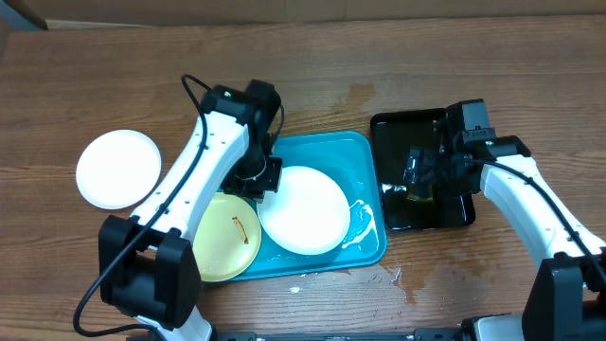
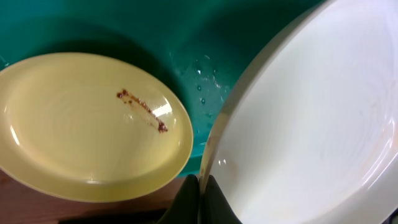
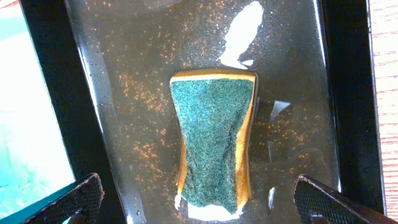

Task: Clean dirty plates on tray and stack at the side
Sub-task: 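Lift the cleaned white plate with the left gripper toward the left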

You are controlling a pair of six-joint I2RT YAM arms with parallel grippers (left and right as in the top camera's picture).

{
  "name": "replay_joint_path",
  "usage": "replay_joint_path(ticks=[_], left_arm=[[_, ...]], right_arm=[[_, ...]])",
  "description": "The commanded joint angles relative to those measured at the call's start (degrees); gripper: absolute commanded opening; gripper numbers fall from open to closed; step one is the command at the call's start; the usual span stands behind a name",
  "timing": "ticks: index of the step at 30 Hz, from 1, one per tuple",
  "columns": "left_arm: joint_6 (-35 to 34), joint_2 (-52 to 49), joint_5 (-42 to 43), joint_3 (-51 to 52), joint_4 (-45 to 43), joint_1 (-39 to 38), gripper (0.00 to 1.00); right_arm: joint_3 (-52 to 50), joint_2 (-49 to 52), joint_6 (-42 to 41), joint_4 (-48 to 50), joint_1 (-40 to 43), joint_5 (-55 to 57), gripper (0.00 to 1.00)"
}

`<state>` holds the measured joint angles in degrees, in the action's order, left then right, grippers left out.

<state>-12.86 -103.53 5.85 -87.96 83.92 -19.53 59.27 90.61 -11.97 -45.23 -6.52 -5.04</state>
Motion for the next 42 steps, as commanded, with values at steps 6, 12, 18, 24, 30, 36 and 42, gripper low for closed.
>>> replay_joint_path(ticks=[6,12,18,24,30,36,42], left_arm=[[0.0,-3.67,1.68,-2.84,6.8,1.51,0.04],[0.02,-10.8,1.46,-3.02,10.78,1.9,0.04],[0.02,-13.05,1.42,-5.49,11.39,2.54,0.04],[-0.24,-13.03,-1.97,-12.85,11.21,2.47,0.04],[-0.87,-13.03,-9.44,-15.39,8.94,2.47,0.04],[-0.9,-13.03,-14.62,-15.45,5.9,1.68,0.04],[-1.09,-13.03,-19.56,-15.85,5.75,-0.57,0.04]], right_arm=[[-0.17,-0.46,-0.07,0.2,-0.04,0.48,1.0],[-0.17,-0.46,-0.07,0.17,-0.04,0.48,1.0],[-0.17,-0.46,-0.07,0.2,-0.04,0.48,1.0],[-0.17,-0.46,-0.07,0.2,-0.04,0.48,1.0],[-0.17,-0.46,-0.07,0.2,-0.04,0.48,1.0],[-0.17,-0.46,-0.07,0.2,-0.04,0.48,1.0],[-0.17,-0.46,-0.07,0.2,-0.04,0.48,1.0]])
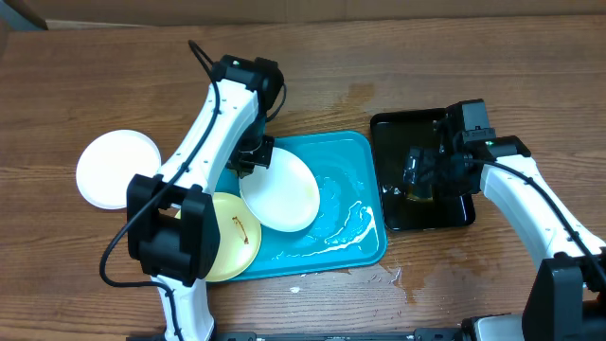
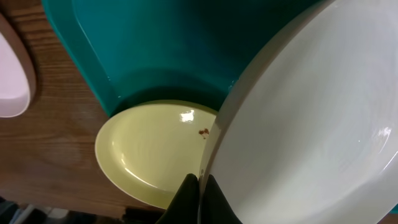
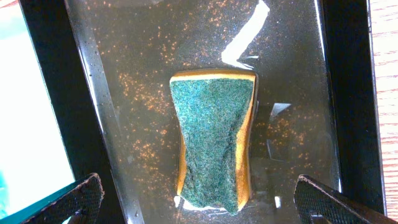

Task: Clean dirty plates on tray and stack at the side
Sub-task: 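Lift the cleaned white plate with the left gripper toward the left, then carry the white plate up and leftward off the teal tray with the left gripper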

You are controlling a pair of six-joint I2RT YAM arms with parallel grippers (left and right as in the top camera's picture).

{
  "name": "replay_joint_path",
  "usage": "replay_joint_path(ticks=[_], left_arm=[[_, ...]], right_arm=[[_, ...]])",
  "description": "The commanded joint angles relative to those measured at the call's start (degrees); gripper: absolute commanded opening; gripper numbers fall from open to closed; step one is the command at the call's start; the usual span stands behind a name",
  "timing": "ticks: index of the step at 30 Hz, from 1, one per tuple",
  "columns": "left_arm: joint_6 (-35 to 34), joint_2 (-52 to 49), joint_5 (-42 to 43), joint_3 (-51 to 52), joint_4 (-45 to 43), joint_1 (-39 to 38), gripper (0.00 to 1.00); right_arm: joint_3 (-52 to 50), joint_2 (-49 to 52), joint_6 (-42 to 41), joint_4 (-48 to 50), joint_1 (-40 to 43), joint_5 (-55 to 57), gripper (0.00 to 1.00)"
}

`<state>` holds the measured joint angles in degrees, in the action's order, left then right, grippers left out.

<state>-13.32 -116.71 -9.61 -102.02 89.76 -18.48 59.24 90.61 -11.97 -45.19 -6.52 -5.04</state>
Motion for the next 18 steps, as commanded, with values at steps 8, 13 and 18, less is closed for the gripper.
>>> replay_joint_path(ticks=[8,13,18], left_arm=[[-2.43,0.15,-10.69,-4.02,-2.34,-6.14,0.04],[-3.74,0.15,-16.87,-7.93,-3.3,-8.68,0.04],[-6.69,0.15,-24.5,-11.58,-3.48,-12.26,0.04]], right_arm=[[-0.15,-0.46,-0.09,0.15,-0.04,0.46,1.0],[-0.15,-0.46,-0.09,0.15,-0.04,0.46,1.0],[-0.15,-0.46,-0.09,0.15,-0.04,0.48,1.0]])
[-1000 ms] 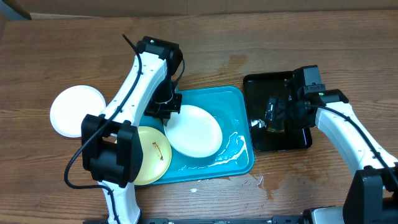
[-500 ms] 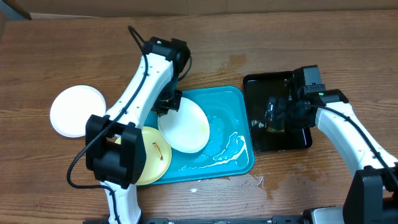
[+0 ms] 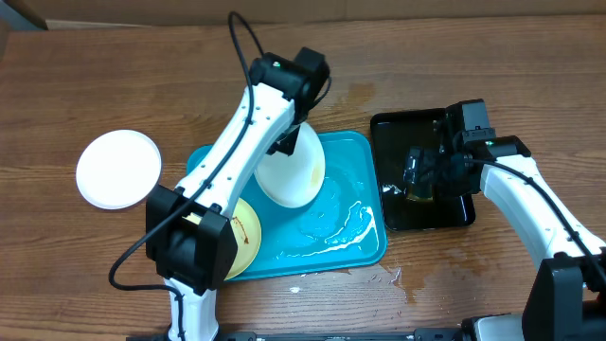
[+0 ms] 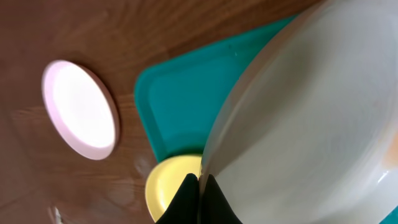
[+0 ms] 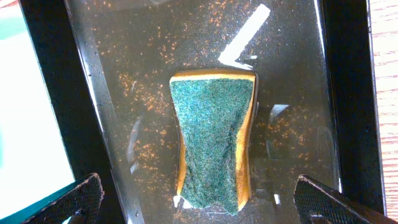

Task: Clean dirty plates on tray and stack at the side
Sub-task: 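Carry the white plate up and leftward off the teal tray with the left gripper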

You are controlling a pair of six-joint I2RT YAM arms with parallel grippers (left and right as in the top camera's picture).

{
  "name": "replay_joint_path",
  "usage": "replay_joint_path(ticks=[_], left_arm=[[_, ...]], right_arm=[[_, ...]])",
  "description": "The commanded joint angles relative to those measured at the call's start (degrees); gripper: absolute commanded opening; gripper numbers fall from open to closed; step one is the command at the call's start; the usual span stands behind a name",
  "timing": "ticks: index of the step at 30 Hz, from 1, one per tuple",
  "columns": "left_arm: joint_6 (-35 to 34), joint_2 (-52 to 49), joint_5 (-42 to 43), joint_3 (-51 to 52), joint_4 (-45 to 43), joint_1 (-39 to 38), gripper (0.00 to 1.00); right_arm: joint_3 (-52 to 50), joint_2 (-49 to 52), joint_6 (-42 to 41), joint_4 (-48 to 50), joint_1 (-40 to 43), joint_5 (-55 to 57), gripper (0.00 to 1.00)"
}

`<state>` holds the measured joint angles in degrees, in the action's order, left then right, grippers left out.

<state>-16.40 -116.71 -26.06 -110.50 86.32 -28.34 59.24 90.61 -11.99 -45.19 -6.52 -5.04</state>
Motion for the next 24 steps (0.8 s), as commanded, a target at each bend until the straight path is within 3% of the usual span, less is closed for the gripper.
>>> replay_joint_path(ticks=[1,12,24], left_arm=[[-4.61,0.15,-9.53,-3.65,-0.02,-3.43,0.04],[-12.61,0.15,-33.77,-4.85,-2.6,-15.08,0.04],[-21.9,0.13,-36.92,-4.74,-1.66,-19.82,0.04]], right_arm=[[-0.15,-0.46,-0.04,0.15,-0.04,0.48,1.0],[-0.15,-0.46,-0.04,0.15,-0.04,0.48,1.0],[-0.15,-0.46,-0.04,0.15,-0.04,0.48,1.0]])
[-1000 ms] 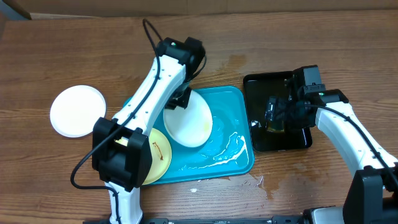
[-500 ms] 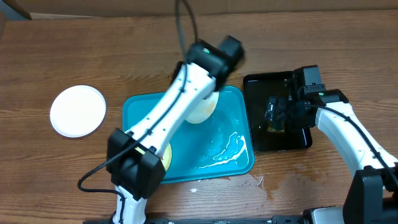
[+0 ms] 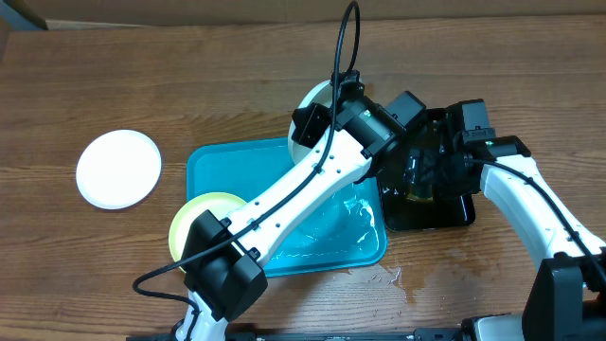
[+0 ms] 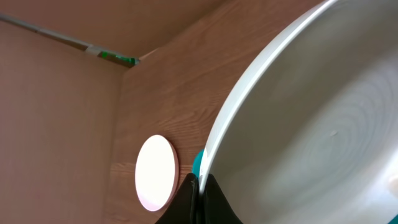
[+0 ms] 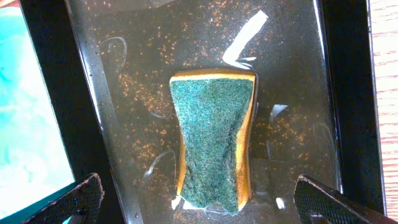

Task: Clean dirty plates on tray and stack at the side
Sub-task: 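Carry the white plate up and leftward off the teal tray with the left gripper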

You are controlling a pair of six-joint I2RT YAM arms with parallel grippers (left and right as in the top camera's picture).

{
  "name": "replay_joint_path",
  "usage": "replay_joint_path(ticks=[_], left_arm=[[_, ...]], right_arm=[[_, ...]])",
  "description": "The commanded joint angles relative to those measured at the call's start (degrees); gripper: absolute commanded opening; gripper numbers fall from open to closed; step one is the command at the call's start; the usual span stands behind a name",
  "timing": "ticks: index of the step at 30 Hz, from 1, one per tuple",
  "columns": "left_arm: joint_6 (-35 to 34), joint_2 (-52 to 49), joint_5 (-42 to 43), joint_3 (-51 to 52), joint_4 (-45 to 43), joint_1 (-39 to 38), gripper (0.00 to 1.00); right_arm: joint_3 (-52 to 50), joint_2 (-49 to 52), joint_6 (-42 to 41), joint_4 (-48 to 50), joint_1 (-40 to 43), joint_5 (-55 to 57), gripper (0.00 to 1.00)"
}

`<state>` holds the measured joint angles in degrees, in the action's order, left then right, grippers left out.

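Observation:
My left gripper [image 4: 199, 198] is shut on the rim of a white plate [image 4: 311, 137], held tilted in the air at the tray's far right corner, its edge [image 3: 312, 102] showing by the arm. A yellow plate [image 3: 194, 223] sits at the teal tray's [image 3: 213, 166] near left, mostly under my left arm. Another white plate [image 3: 118, 168] lies on the table at the left. My right gripper [image 5: 199, 199] hangs open over the green-and-yellow sponge [image 5: 214, 140] in the black tray [image 5: 348, 93].
Water and foam pool in the teal tray's right half [image 3: 346, 223]. The black tray [image 3: 431, 216] holds shallow water. Small drops lie on the wooden table [image 3: 398, 277] in front of the trays. A cable [image 3: 343, 47] arcs up from my left arm.
My left gripper has carried the white plate from over the tray's middle to its far right corner, higher and more tilted. The right gripper and sponge have not moved.
At first my left gripper gripped the white plate's rim with the plate low over the tray beside the stained yellow plate. It then held it raised and tilted, further back over the tray, and now at the far right corner. My right gripper stayed open above the sponge.

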<state>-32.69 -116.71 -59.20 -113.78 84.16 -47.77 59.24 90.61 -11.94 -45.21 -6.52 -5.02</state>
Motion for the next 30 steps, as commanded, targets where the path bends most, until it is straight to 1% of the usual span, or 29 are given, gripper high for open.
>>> replay_joint_path(ticks=[1,4,7,13,15,19,21,22,25,28,29,30], left_arm=[[-6.64,0.13,-4.0,-1.46,0.66,-0.37,0.04],[-7.19,0.13,-3.8,-1.46,0.76,-1.14,0.04],[-8.26,0.13,-8.37,-1.44,1.27,-2.21,0.04],[-8.72,0.13,-6.01,-1.44,2.6,-2.84,0.04],[-8.7,0.15,-3.96,-1.44,2.19,-2.23,0.04],[-7.91,0.22,4.0,-1.46,1.95,1.22,0.04],[-5.64,0.33,10.64,-1.66,1.51,4.02,0.04],[-3.34,0.48,14.69,-1.75,0.98,5.77,0.04],[4.7,1.51,28.48,-2.01,-0.35,12.85,0.04],[7.98,3.21,37.55,-1.99,-0.39,21.33,0.04],[9.22,4.09,41.38,-1.99,-0.7,26.36,0.04],[9.94,4.52,43.52,-1.99,-1.01,29.77,0.04]], right_arm=[[-0.15,-0.46,-0.09,0.17,-0.04,0.46,1.0],[-0.15,-0.46,-0.09,0.17,-0.04,0.46,1.0],[-0.15,-0.46,-0.09,0.17,-0.04,0.46,1.0],[-0.15,-0.46,-0.09,0.15,-0.04,0.46,1.0],[-0.15,-0.46,-0.09,0.15,-0.04,0.46,1.0],[-0.15,-0.46,-0.09,0.17,-0.04,0.46,1.0],[-0.15,-0.46,-0.09,0.15,-0.04,0.46,1.0],[-0.15,-0.46,-0.09,0.15,-0.04,0.46,1.0],[-0.15,-0.46,-0.09,0.17,-0.04,0.46,1.0],[-0.15,-0.46,-0.09,0.17,-0.04,0.46,1.0],[-0.15,-0.46,-0.09,0.17,-0.04,0.46,1.0],[-0.15,-0.46,-0.09,0.17,-0.04,0.46,1.0]])
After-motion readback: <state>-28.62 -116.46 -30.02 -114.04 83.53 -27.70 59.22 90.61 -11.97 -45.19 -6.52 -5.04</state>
